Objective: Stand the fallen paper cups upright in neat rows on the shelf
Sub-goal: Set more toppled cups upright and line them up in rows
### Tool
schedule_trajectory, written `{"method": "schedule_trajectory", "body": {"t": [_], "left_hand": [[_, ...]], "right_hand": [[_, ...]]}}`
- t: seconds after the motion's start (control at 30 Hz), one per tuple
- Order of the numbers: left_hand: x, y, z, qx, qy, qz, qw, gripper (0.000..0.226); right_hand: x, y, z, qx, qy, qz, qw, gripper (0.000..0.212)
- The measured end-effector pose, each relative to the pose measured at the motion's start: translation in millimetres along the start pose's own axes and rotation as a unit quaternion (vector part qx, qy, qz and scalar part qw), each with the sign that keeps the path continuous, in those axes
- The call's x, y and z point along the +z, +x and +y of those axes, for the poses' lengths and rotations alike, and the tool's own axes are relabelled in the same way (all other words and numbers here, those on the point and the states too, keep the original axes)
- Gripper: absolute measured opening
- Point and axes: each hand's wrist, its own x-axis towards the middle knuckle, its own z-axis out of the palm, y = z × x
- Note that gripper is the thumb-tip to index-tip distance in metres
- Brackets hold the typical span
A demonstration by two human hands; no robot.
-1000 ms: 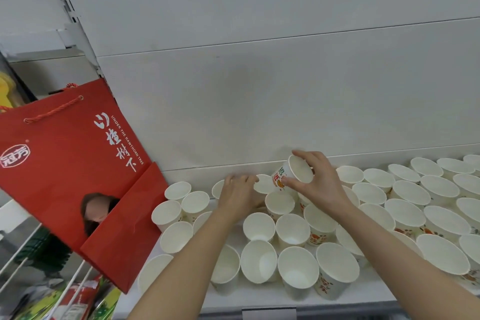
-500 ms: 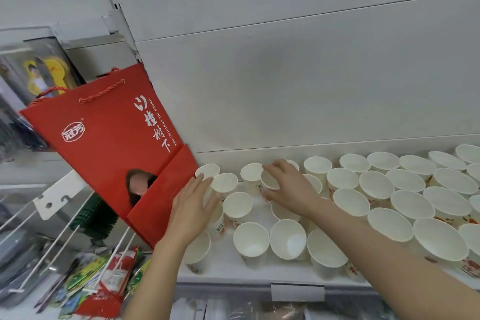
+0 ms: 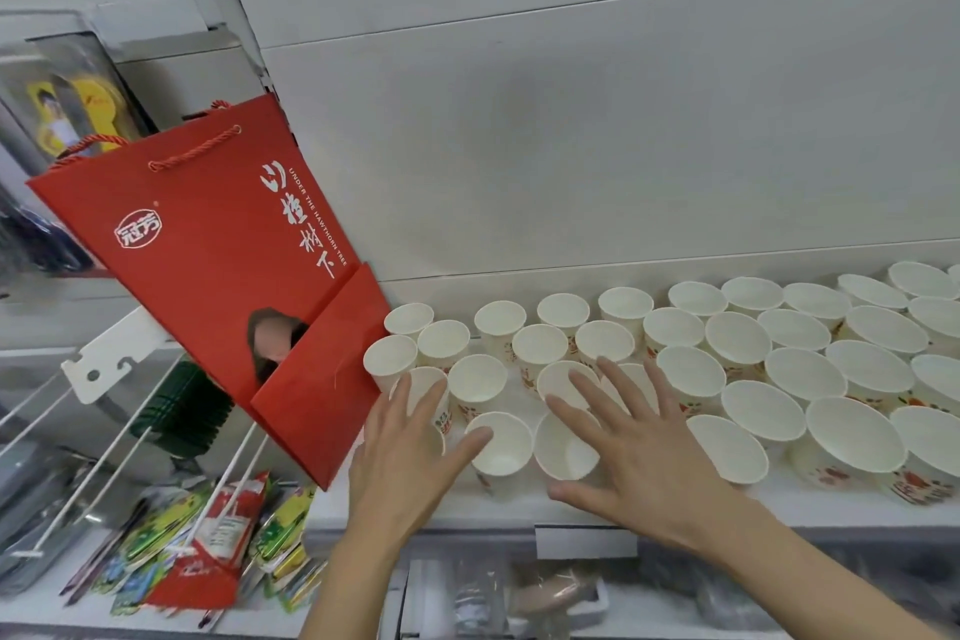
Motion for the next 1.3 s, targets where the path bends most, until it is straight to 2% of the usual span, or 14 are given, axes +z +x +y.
{"method": "schedule_trajectory", "body": {"t": [0.13,0.23,0.33,0.43,0.57,0.7,0.77,0.93,1.13,1.3], "left_hand": [[9.0,-2.8,13.8,0.024,0.107,0.036,0.993,0.094],[13.5,-6.6,36.3,0.111,0.115,0.056,0.986,0.090],[24.6,-14.7,67.6,0.243,0.096,0.004,0.965,0.083],[38.1,-18.6,92.2,0.303,0.102,-0.036,0.947,0.077],[57.0,-21.4,111.1,0.303,0.134,-0.080,0.940,0.079],[60.6,-23.7,124.7,0.291,0.127,-0.051,0.947,0.083],[58.9,-25.6,136.4,0.294,0.120,-0.041,0.947,0.086],[71.3,-32.2,190.3,0.355,0.121,-0.064,0.925,0.094],[100.8,-34.0,230.7,0.303,0.141,-0.066,0.940,0.083],[104.5,-45.2,241.3,0.276,0.129,-0.037,0.952,0.088]], "right_hand": [[8.1,-16.6,12.8,0.030,-0.012,-0.014,0.999,0.084],[7.6,-22.7,17.0,0.028,-0.010,-0.022,0.999,0.087],[-6.0,-29.7,23.3,0.021,0.005,0.019,1.000,0.084],[-14.0,-55.4,42.1,0.055,0.008,0.032,0.998,0.082],[-7.4,-87.0,67.3,0.095,0.022,-0.004,0.995,0.076],[-7.6,-95.6,81.1,0.097,0.040,0.014,0.994,0.071],[-13.4,-103.6,94.8,0.129,0.038,0.036,0.990,0.071],[-16.3,-126.6,139.1,0.205,0.015,0.009,0.979,0.076],[-8.4,-137.3,162.8,0.188,0.014,-0.003,0.982,0.078],[-4.5,-136.0,176.7,0.164,0.009,0.007,0.986,0.074]]}}
